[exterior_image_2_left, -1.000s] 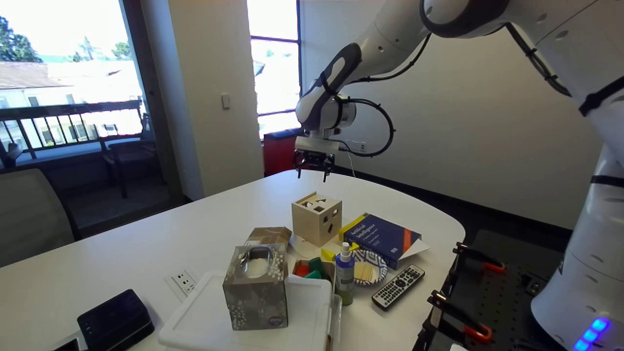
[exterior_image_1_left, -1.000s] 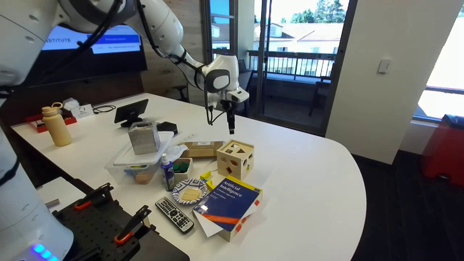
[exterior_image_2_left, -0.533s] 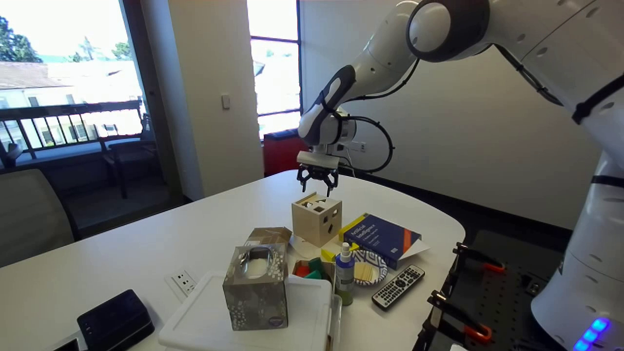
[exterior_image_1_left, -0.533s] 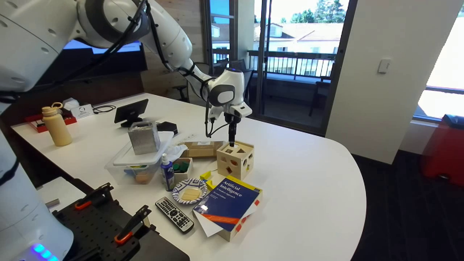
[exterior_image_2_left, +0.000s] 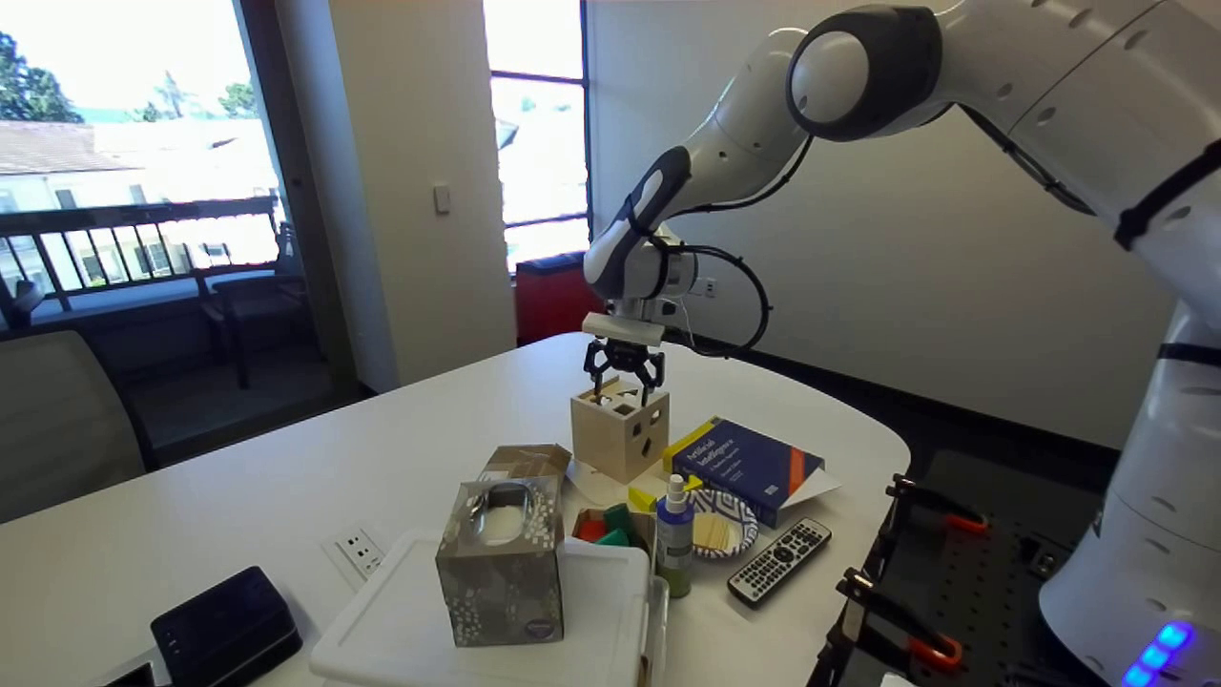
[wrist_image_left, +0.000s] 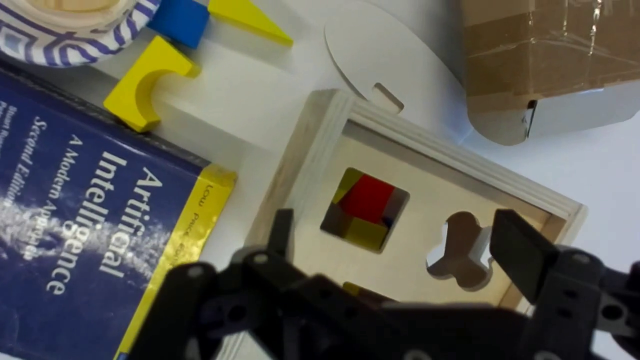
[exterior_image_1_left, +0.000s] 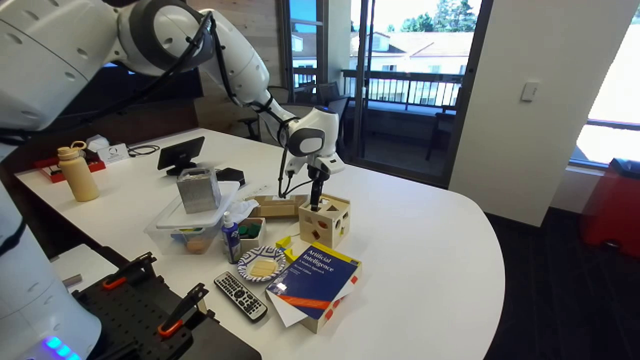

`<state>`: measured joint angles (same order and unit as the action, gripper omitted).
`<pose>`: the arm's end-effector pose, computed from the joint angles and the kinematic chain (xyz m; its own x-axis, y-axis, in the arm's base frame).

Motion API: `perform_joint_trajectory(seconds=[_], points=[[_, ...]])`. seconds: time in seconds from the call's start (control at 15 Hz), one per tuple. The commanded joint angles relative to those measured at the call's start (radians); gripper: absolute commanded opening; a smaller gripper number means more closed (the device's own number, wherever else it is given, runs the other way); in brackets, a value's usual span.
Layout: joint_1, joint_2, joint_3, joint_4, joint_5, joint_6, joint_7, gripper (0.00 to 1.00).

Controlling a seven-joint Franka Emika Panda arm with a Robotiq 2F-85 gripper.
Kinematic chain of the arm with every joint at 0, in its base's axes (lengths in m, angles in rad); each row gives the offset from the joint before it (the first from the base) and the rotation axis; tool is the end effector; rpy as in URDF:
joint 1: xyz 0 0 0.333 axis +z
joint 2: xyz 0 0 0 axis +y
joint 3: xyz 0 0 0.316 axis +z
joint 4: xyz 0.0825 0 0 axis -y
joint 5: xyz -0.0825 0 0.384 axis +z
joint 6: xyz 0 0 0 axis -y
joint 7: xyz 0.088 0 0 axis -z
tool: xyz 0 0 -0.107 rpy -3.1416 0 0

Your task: Move an object from one position to another

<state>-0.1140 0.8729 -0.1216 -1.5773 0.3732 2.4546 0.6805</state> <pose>0.6763 -0.1514 0.1265 0.4026 -0.9108 -0.0916 -0.9129 -0.3921 -0.1136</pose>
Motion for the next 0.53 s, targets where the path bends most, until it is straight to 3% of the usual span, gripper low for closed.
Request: perform_joint_trajectory(seconds=[0.0,0.47], points=[[-0.019,0.046,0.027,0.068,0.034,-0.022,0.019,1.0],[-0.033,0.063,0.034,0.12,0.054,-0.038,0.021,1.0]])
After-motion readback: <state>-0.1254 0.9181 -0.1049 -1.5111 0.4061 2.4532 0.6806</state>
